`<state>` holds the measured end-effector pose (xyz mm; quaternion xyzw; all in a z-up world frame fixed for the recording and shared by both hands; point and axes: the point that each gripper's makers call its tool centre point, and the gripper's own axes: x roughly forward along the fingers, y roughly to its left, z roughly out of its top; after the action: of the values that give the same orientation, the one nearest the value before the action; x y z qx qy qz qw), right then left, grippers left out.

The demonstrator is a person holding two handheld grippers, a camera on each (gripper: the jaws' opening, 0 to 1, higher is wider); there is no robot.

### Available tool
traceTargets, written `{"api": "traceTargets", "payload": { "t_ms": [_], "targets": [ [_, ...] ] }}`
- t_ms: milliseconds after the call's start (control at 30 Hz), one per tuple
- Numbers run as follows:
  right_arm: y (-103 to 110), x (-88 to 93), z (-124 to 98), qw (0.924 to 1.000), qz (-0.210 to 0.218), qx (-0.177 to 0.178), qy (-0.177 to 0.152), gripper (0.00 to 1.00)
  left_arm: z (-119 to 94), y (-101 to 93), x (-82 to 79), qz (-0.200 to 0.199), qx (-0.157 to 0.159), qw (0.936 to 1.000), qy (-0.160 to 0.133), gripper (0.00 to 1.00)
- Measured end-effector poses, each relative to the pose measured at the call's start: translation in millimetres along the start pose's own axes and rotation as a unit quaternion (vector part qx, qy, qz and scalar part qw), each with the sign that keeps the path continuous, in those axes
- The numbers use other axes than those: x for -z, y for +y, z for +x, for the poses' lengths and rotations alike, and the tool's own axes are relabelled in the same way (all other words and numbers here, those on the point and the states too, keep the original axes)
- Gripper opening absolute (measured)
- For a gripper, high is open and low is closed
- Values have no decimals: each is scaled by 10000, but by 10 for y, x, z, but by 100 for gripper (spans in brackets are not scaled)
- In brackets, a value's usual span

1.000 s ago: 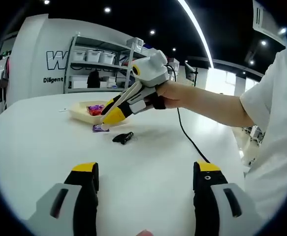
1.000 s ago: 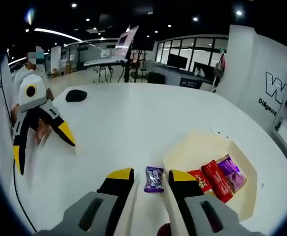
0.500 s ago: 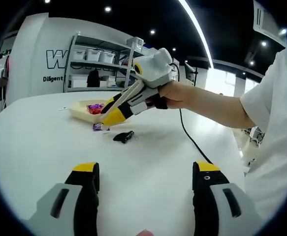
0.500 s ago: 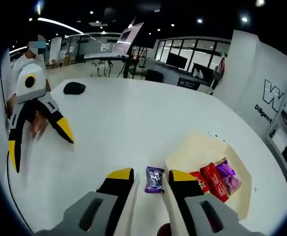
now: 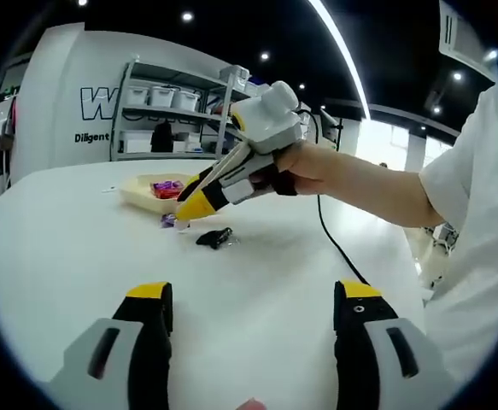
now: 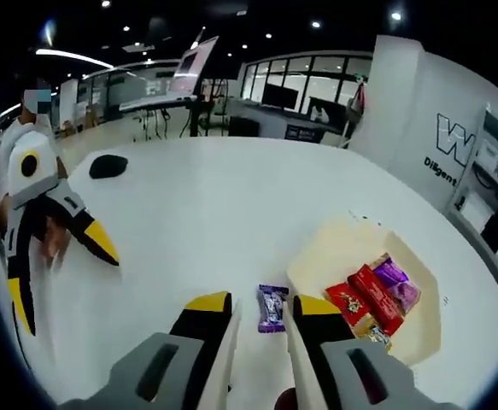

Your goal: Place the target food into the container with the food tongs after gripping and lifting it, then release it inside without dropping or visibly crushing the food.

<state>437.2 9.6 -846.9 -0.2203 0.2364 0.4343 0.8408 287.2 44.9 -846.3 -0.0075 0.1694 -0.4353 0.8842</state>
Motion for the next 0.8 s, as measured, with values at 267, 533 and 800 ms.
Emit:
{"api": "traceTargets", "payload": {
  "t_ms": [267, 533, 800],
  "targets": [
    [198, -31, -27, 9995, 63, -281, 103, 22, -12, -15, 2, 10, 3, 10000, -6, 75],
    [232, -90, -49, 9989, -207, -424, 70, 23, -26, -21, 6, 12, -2, 10000, -18, 75],
    [196, -6, 25, 9964, -403, -735, 126, 23, -39, -17, 15, 9, -13, 10000, -19, 75]
  ]
}}
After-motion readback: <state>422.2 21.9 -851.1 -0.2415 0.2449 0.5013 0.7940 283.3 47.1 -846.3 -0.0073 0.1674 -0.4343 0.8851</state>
